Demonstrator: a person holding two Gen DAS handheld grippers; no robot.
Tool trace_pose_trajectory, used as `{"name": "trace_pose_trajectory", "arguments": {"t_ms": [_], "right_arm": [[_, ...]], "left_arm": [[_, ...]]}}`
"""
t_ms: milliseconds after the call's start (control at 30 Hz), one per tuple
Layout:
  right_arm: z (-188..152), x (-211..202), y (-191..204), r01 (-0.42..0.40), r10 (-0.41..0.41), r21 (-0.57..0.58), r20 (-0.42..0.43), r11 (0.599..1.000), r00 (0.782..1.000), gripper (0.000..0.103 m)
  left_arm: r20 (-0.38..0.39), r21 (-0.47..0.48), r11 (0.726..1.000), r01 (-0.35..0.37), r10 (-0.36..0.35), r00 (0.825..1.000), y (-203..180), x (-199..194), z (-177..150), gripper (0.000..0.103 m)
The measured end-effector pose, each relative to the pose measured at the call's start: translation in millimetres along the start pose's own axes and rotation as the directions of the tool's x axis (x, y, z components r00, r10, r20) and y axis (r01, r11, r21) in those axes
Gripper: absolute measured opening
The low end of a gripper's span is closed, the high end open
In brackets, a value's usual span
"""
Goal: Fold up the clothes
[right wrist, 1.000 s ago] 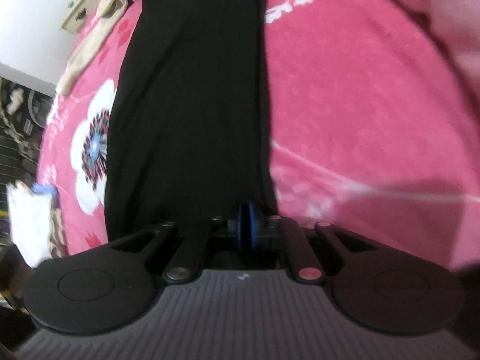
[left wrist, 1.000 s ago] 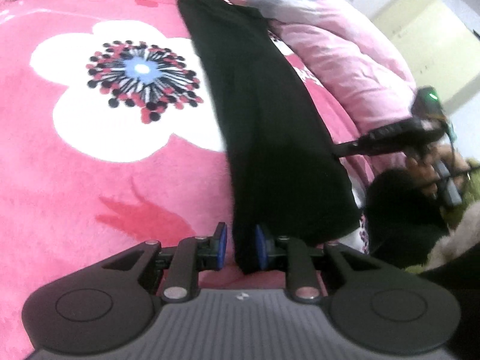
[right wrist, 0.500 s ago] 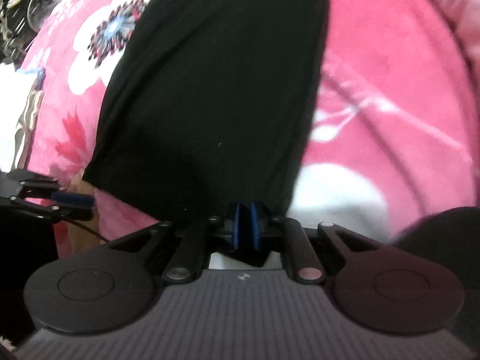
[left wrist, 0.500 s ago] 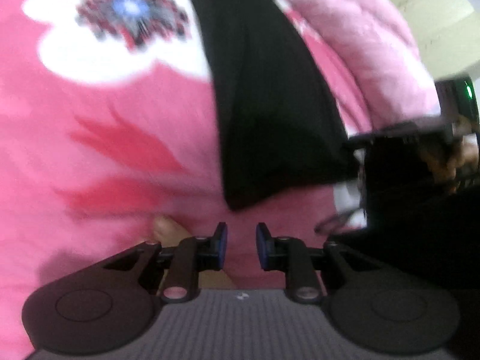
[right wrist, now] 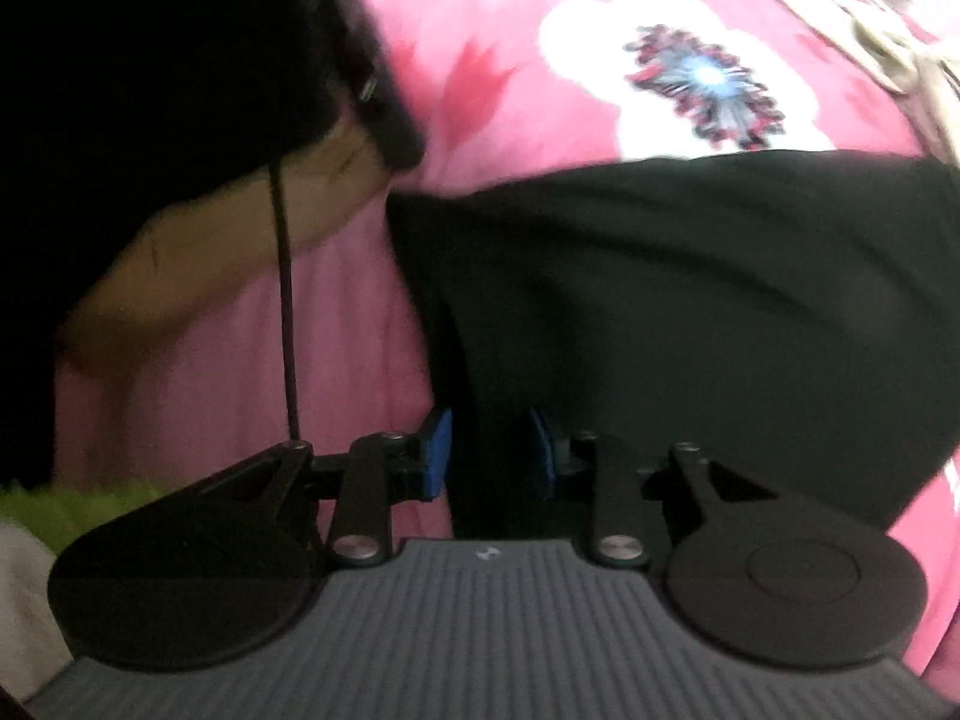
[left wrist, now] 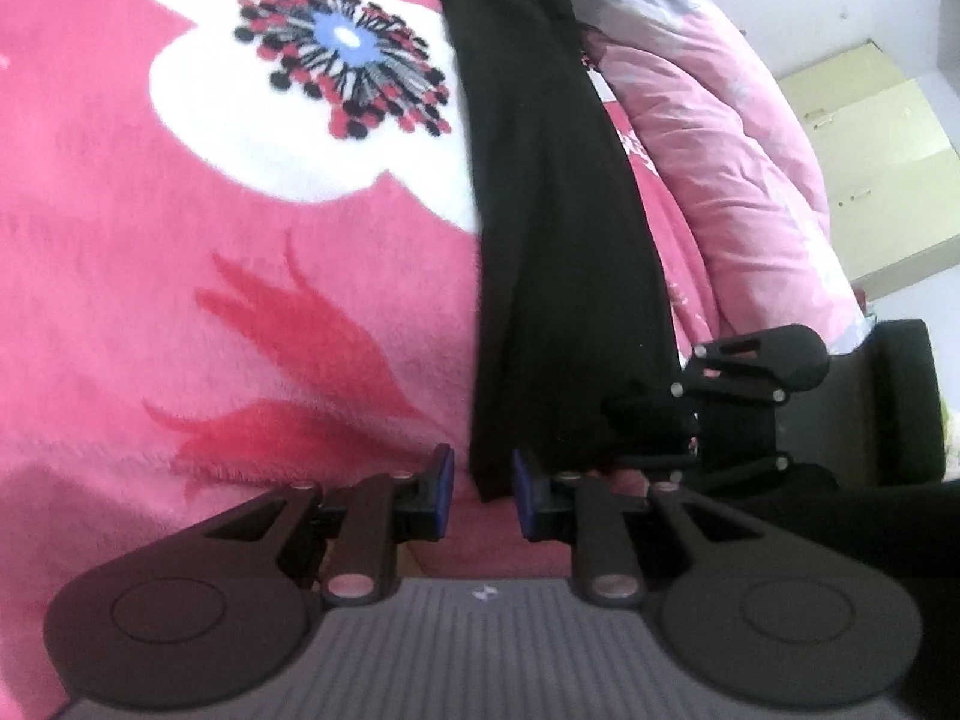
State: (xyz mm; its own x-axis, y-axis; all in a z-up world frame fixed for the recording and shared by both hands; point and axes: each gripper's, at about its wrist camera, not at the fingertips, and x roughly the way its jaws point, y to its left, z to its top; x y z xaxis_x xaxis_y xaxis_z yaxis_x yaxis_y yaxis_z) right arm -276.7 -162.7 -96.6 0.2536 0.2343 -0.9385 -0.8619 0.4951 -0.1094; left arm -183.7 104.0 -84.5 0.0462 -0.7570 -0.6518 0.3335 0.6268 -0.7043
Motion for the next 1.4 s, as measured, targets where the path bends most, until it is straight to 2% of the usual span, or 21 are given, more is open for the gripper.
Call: {"name": "trace_pose_trajectory", "arguments": {"t_ms": [33, 67, 233, 367, 500, 667, 733, 933, 1000, 1067, 1200, 1300, 1400], "right_arm": [[0, 0, 0, 0.004, -0.004, 0.001, 0.0, 1.0, 1.0, 0.01], [1, -1, -2, 0.007, -0.007, 0.013, 0.001, 1.0, 1.0, 0.005], [1, -16, -13, -0.008, 0.008, 0.072, -0.01, 0.997, 1.0, 0.005], [-7, -14, -8, 0.002, 0.0, 0.049, -0.033, 0.999, 0.999, 0.005], [-8, -17, -10, 0.005, -0.004, 0.073, -0.019, 0.997, 1.0, 0.005], [-12, -15, -10, 0.012, -0.011, 0.095, -0.007, 0.995, 1.0, 0.005], [-13, -14, -9, 0.016, -0.015, 0.098, -0.007, 0.995, 1.0, 0.005], [-12, -30, -8, 0.01, -0.012, 0.094, 0.014, 0.996, 1.0, 0.005], [-14, -30, -11, -0.011, 0.008, 0.132, 0.019, 0.991, 1.0, 0.005], [-17, -21, -11, -0.037, 0.041, 0.154, -0.023, 0.987, 0.999, 0.005], [-21, -22, -6, -0.052, 0.064, 0.153, -0.076, 0.987, 0.995, 0.005], [-20, -43, -30, -0.049, 0.051, 0.283, 0.002, 0.958, 0.999, 0.006], [-24, -51, -63, 0.021, -0.058, 0.454, 0.068, 0.891, 0.996, 0.006]], "left_arm": [[0.0, -0.007, 1.0, 0.005, -0.005, 1.0, 2, 2, 1, 0.02], [0.004, -0.012, 1.0, 0.011, -0.01, 1.0, 4, 5, 3, 0.02], [0.001, -0.013, 1.0, 0.025, -0.025, 1.0, 3, 14, 10, 0.021], [-0.03, -0.002, 1.0, 0.008, -0.008, 1.0, -4, 30, 16, 0.021], [-0.048, -0.022, 1.0, 0.009, -0.01, 0.999, -11, 41, 18, 0.021], [-0.054, -0.083, 0.997, -0.003, -0.002, 0.999, -9, 52, 17, 0.009], [-0.046, -0.059, 0.998, -0.024, 0.021, 0.999, -13, 52, 15, 0.001], [-0.067, 0.038, 0.996, -0.082, 0.084, 0.994, -25, 29, 13, 0.001], [-0.078, 0.076, 0.987, -0.143, 0.149, 0.986, -24, 33, 12, 0.001], [-0.085, 0.107, 0.982, -0.153, 0.162, 0.983, -24, 37, 11, 0.001], [-0.106, 0.086, 0.983, -0.161, 0.169, 0.98, -19, 27, 8, 0.004], [-0.041, 0.071, 0.981, -0.183, 0.186, 0.982, -17, 8, 12, 0.009], [0.058, 0.052, 0.985, -0.163, 0.16, 0.985, -21, -4, 24, 0.015]]}}
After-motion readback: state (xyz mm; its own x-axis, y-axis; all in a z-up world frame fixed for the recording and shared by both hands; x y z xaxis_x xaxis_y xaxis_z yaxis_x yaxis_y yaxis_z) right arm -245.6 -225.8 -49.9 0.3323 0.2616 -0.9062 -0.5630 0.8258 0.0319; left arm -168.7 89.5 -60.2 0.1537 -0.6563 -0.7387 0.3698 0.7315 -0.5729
